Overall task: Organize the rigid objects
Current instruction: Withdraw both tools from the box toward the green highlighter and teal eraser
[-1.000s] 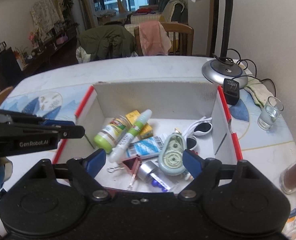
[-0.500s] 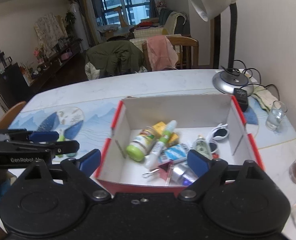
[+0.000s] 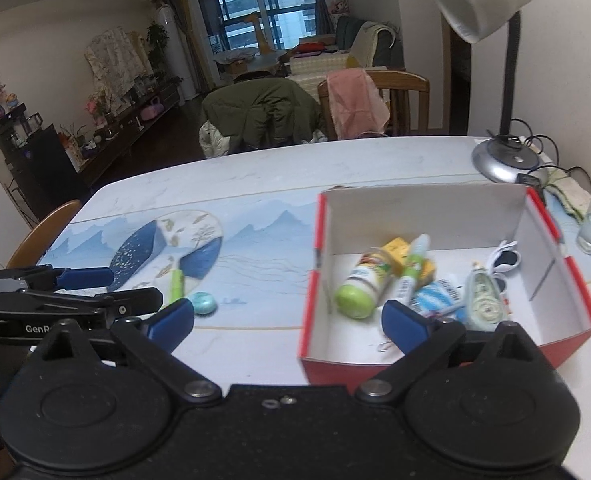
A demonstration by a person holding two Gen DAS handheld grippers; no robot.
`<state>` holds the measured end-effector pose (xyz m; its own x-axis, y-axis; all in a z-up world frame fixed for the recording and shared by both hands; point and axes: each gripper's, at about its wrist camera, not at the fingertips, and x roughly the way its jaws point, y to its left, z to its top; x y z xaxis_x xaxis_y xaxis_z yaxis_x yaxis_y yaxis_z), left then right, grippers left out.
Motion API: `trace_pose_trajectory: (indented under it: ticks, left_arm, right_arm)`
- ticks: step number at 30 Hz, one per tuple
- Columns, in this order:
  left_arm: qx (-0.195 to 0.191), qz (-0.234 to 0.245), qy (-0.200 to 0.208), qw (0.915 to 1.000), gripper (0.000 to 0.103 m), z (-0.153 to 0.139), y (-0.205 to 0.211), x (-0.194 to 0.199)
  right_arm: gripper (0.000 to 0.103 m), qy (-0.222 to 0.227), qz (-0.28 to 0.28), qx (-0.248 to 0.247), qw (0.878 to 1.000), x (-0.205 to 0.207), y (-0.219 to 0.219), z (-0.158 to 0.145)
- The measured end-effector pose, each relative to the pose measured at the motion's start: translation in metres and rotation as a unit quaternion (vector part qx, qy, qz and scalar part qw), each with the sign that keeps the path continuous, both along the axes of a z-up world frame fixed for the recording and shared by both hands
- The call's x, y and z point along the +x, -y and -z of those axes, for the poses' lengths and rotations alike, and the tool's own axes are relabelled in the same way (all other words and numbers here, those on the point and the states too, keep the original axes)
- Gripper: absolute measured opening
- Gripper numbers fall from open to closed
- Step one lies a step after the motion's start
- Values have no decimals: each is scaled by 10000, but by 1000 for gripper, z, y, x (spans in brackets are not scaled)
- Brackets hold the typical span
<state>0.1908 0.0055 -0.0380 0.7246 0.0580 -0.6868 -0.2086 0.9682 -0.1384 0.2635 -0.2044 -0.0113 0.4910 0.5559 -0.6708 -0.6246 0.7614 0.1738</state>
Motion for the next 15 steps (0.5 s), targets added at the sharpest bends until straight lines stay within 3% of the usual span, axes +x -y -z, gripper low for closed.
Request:
trace_pose_trajectory:
  ticks: [5, 7, 15]
  left_arm:
    - [-71, 5, -27, 10000, 90, 12, -25, -9]
    - [-72, -18, 28, 10000, 103, 18, -35, -12]
    - [-99, -252, -64, 9996, 103, 46, -76, -10]
  right_arm:
    - [100, -76, -53, -61, 9999, -6, -27, 7]
    - [100, -122, -67, -85, 9999, -7, -37, 10]
    - [98, -197, -318, -271, 9989, -12, -84, 25]
